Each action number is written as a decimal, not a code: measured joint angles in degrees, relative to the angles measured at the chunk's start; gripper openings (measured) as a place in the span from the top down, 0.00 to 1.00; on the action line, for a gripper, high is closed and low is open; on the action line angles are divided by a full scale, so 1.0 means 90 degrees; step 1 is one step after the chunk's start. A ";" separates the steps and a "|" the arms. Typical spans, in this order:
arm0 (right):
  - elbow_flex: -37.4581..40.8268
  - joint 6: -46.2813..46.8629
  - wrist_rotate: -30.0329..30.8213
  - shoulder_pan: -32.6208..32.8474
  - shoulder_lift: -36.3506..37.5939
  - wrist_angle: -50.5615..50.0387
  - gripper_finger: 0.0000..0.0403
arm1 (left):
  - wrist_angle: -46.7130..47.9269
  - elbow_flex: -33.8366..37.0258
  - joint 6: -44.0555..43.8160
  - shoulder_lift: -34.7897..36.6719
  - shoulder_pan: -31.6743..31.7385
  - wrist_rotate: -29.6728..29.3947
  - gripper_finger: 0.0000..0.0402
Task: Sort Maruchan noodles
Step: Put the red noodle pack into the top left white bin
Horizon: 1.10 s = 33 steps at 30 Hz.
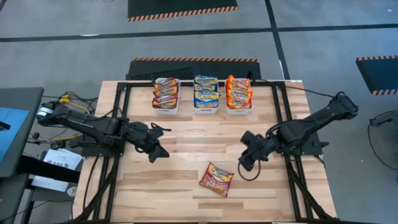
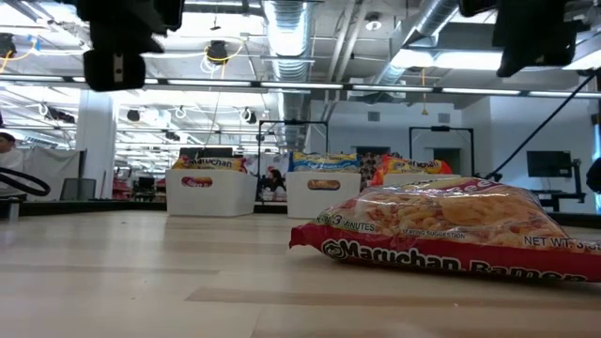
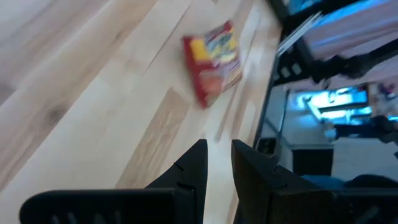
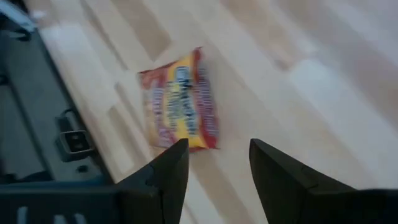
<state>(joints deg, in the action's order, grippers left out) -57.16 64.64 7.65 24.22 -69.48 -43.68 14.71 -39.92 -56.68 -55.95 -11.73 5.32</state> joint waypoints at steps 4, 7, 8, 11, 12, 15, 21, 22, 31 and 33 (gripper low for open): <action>0.0118 -0.0112 -0.0133 0.0020 -0.0525 0.0715 0.48 | -0.0238 0.0002 0.0004 -0.0160 -0.0047 0.0075 0.85; 0.0107 -0.0237 -0.0190 0.0022 -0.0953 0.1070 0.46 | -0.0470 0.0001 0.0039 -0.0216 -0.0114 0.0074 0.85; 0.0110 -0.0239 -0.0240 0.0025 -0.1094 0.1080 0.46 | -0.0488 0.0000 0.0037 -0.0220 -0.0125 0.0078 0.85; 0.0110 -0.0350 -0.0447 0.0012 -0.1591 0.1269 0.46 | -0.0589 0.0002 0.0035 -0.0215 -0.0202 0.0090 0.85; 0.0110 -0.0369 -0.0546 0.0013 -0.1756 0.1279 0.46 | -0.0602 0.0000 0.0038 -0.0211 -0.0206 0.0090 0.85; 0.0113 -0.0458 -0.0914 0.0013 -0.2242 0.1662 0.46 | -0.0581 0.0002 0.0035 -0.0213 -0.0262 0.0085 0.85; 0.0109 -0.0526 -0.1209 -0.0007 -0.3001 0.2257 0.46 | -0.0552 0.0000 0.0052 -0.0213 -0.0323 0.0086 0.85; 0.0101 -0.0528 -0.1224 -0.0033 -0.3090 0.2335 0.46 | -0.0542 0.0002 0.0052 -0.0213 -0.0323 0.0089 0.85; 0.0072 -0.0376 -0.1454 -0.0153 -0.3725 0.2802 0.46 | -0.0514 0.0002 0.0055 -0.0213 -0.0321 0.0088 0.85; 0.0048 -0.0174 -0.1528 -0.0174 -0.3845 0.2825 0.47 | -0.0512 0.0002 0.0057 -0.0213 -0.0321 0.0088 0.85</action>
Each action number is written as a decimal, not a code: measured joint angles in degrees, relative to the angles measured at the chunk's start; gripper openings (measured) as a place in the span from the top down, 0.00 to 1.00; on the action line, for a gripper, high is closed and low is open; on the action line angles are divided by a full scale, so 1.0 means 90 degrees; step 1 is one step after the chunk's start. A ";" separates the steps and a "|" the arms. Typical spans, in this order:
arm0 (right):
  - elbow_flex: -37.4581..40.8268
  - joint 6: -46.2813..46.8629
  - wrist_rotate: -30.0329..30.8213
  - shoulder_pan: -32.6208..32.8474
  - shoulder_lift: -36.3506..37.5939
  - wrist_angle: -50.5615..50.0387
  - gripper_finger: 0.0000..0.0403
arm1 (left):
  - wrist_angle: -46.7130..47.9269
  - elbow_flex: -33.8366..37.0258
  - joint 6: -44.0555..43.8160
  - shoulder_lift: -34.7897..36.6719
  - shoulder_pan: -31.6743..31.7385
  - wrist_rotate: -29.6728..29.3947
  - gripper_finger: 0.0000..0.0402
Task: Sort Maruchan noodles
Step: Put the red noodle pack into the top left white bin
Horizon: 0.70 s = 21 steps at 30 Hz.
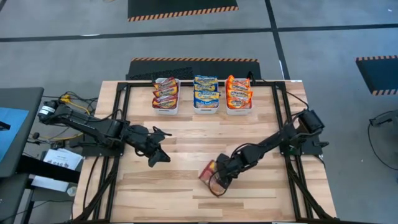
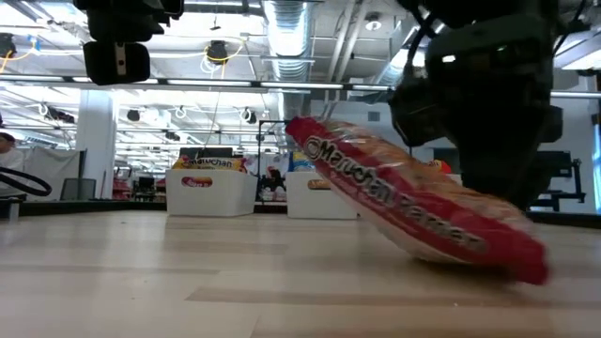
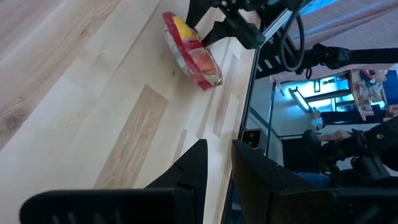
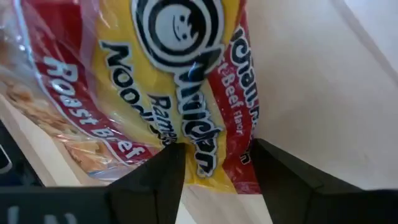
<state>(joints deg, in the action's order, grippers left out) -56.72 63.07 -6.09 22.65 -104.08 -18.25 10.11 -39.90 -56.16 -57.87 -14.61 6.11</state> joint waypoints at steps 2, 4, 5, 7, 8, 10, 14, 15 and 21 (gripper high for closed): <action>0.0002 0.0163 -0.0057 -0.0010 -0.0089 0.0021 0.51 | -0.0002 0.0000 0.0000 0.0000 0.0000 0.0000 0.85; 0.0006 0.0289 -0.0038 -0.0005 -0.0104 0.0036 0.56 | -0.0001 -0.0002 0.0039 0.0000 0.0000 -0.0001 0.85; 0.0012 0.0367 -0.0021 -0.0008 -0.0104 0.0051 0.60 | -0.0003 0.0000 0.0079 0.0000 0.0000 0.0000 0.85; 0.0019 0.0558 -0.0019 -0.0048 -0.0108 0.0031 0.68 | -0.0002 0.0000 0.0117 0.0000 0.0000 0.0000 0.85; 0.0023 0.0642 -0.0021 -0.0066 -0.0108 0.0008 0.73 | -0.0002 0.0000 0.0117 0.0000 0.0000 0.0000 0.85; 0.0034 0.0667 -0.0027 -0.0108 -0.0092 -0.0005 0.82 | -0.0005 0.0000 0.0119 0.0000 0.0000 0.0000 0.85; 0.0033 0.0680 -0.0063 -0.0165 -0.0040 0.0065 0.97 | -0.0002 -0.0001 0.0113 0.0000 0.0000 -0.0115 0.85; 0.0036 0.0680 -0.0062 -0.0171 -0.0011 0.0065 0.97 | 0.0000 -0.0001 0.0117 0.0000 0.0000 -0.0171 0.85; -0.0256 0.0521 0.0152 -0.0210 0.0068 -0.0231 0.98 | 0.0128 0.0000 0.0173 0.0000 0.0002 -0.0364 0.85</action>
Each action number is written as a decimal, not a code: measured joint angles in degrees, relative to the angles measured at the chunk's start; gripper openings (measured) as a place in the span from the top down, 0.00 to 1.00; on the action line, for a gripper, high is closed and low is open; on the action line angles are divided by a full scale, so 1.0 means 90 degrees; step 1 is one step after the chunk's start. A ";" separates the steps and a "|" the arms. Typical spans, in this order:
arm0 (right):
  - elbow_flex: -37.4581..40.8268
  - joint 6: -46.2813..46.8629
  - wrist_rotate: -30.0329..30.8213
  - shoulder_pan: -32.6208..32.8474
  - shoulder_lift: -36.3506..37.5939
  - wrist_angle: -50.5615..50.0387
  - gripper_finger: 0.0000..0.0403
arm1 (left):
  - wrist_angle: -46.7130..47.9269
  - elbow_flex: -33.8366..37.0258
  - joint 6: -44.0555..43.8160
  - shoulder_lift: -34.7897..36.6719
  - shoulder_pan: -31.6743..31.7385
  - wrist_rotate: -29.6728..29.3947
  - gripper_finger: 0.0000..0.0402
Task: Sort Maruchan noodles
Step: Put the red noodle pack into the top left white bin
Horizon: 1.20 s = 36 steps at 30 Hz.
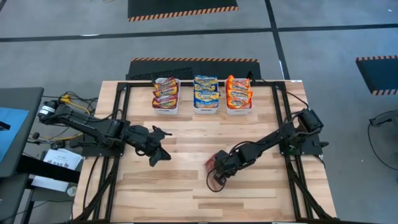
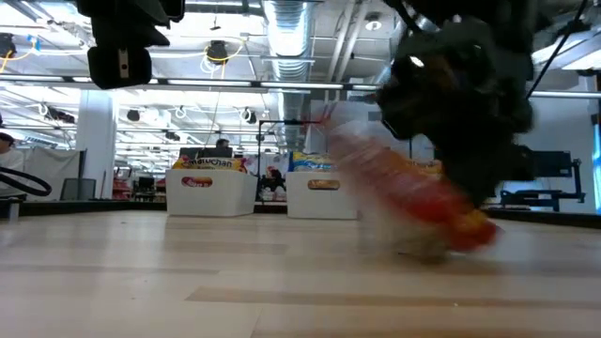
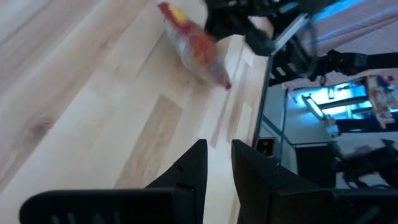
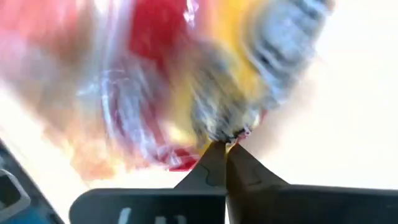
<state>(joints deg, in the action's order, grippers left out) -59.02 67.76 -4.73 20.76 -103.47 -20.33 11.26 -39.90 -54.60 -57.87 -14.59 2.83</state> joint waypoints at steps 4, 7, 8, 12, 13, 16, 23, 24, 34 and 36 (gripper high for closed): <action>-0.0395 -0.0074 0.0379 -0.0003 0.0045 -0.0375 0.99 | 0.0152 -0.0001 0.0079 0.0000 0.0000 -0.0029 0.84; -0.0712 -0.0200 0.0636 0.0025 0.0052 -0.0637 0.99 | 0.0248 0.0000 0.0163 0.0000 0.0026 -0.0027 0.81; -0.0823 -0.0231 0.0728 0.0032 0.0052 -0.0745 0.99 | 0.0248 -0.0001 0.0162 0.0000 0.0044 -0.0027 0.79; -0.1310 -0.0572 0.1001 0.0028 0.0052 -0.1254 0.99 | 0.0291 0.0000 0.0312 0.0000 0.0226 -0.0066 0.73; -0.1436 -0.0652 0.1069 0.0027 0.0053 -0.1402 0.99 | 0.0284 -0.0002 0.0362 0.0000 0.0284 -0.0066 0.71; -0.1747 -0.0881 0.1201 0.0023 0.0059 -0.1810 0.99 | 0.0282 0.0000 0.0598 0.0000 0.0510 -0.0076 0.66; -0.2536 -0.1823 0.1406 -0.0055 0.0064 -0.2683 0.99 | 0.0069 0.0000 0.1285 0.0000 0.1000 -0.0075 0.62; -0.2647 -0.1973 0.1422 -0.0085 0.0064 -0.2763 0.99 | 0.0071 0.0000 0.1306 0.0000 0.1072 -0.0057 0.62; -0.3862 -0.4061 0.1393 -0.0878 0.0071 -0.3483 0.99 | -0.0493 0.0000 0.1744 0.0000 0.1649 0.0539 0.62; -0.4114 -0.4452 0.1387 -0.1022 0.0071 -0.3659 0.99 | -0.0733 0.0000 0.1681 0.0000 0.1754 0.0540 0.62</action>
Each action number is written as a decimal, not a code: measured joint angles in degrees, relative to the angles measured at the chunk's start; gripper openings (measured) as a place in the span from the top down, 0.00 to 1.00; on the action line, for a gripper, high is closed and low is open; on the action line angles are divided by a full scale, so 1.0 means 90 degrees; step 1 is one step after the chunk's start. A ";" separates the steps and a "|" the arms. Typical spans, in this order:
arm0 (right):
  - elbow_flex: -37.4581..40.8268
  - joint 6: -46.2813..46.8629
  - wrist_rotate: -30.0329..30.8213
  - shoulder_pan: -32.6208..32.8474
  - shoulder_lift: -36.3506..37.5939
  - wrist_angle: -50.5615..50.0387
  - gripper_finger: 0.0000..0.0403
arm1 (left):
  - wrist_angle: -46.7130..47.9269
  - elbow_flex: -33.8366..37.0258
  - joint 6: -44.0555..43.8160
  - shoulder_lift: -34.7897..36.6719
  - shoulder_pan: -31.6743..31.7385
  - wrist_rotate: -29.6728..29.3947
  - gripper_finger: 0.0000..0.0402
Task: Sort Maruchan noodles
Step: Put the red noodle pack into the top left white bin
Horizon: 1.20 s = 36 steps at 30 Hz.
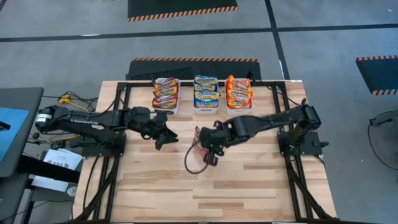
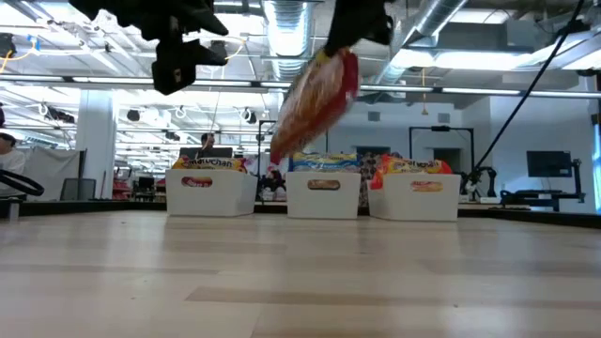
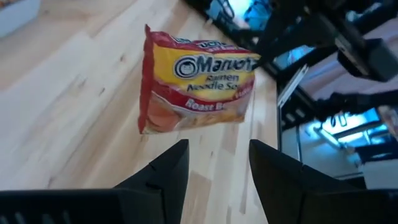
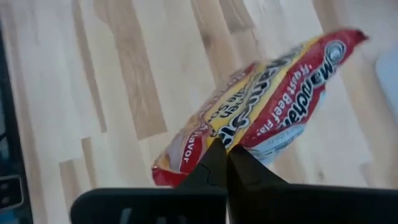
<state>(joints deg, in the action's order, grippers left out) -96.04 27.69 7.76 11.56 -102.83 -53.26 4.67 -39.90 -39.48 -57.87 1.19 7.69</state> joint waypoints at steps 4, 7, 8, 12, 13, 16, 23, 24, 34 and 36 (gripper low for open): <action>-0.0575 -0.0647 -0.0249 -0.0252 0.0005 -0.0425 0.99 | -0.0213 0.0000 0.0003 -0.0002 0.0181 0.0000 0.62; -0.0951 -0.1055 -0.0287 -0.0373 0.0005 -0.0788 0.99 | -0.0247 0.0000 0.0028 -0.0002 0.0334 -0.0088 0.62; -0.1094 -0.1188 -0.0336 -0.0420 0.0005 -0.0897 0.99 | -0.0248 -0.0001 0.0028 -0.0002 0.0403 -0.0118 0.62; -0.1693 -0.1758 -0.0666 -0.0591 0.0005 -0.1173 0.99 | -0.0373 0.0000 -0.0020 -0.0002 0.0678 -0.0082 0.62; -0.1844 -0.1907 -0.0775 -0.0623 0.0005 -0.1207 0.99 | -0.0459 0.0000 -0.0022 -0.0002 0.0741 -0.0043 0.62; -0.2305 -0.2251 -0.1052 -0.0695 0.0005 -0.1227 0.99 | -0.0765 0.0000 -0.0018 -0.0002 0.0907 0.0141 0.62; -0.3009 -0.2516 -0.1319 -0.0861 0.0012 -0.1303 0.99 | -0.1653 0.0000 0.0064 -0.0002 0.1090 0.0894 0.62; -0.3061 -0.2566 -0.1364 -0.0892 0.0014 -0.1341 0.99 | -0.1792 0.0000 0.0141 -0.0002 0.1090 0.0973 0.62; -0.3304 -0.2651 -0.1562 -0.0926 0.0015 -0.1440 0.99 | -0.2203 0.0000 0.0792 -0.0002 0.1088 0.1126 0.62; -0.3349 -0.2650 -0.1560 -0.0929 0.0012 -0.1513 0.99 | -0.2238 0.0000 0.0838 -0.0002 0.1088 0.1126 0.62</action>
<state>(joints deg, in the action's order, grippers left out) -126.19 3.84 -6.28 3.20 -102.72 -66.88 -15.47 -39.90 -31.93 -57.89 10.98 17.82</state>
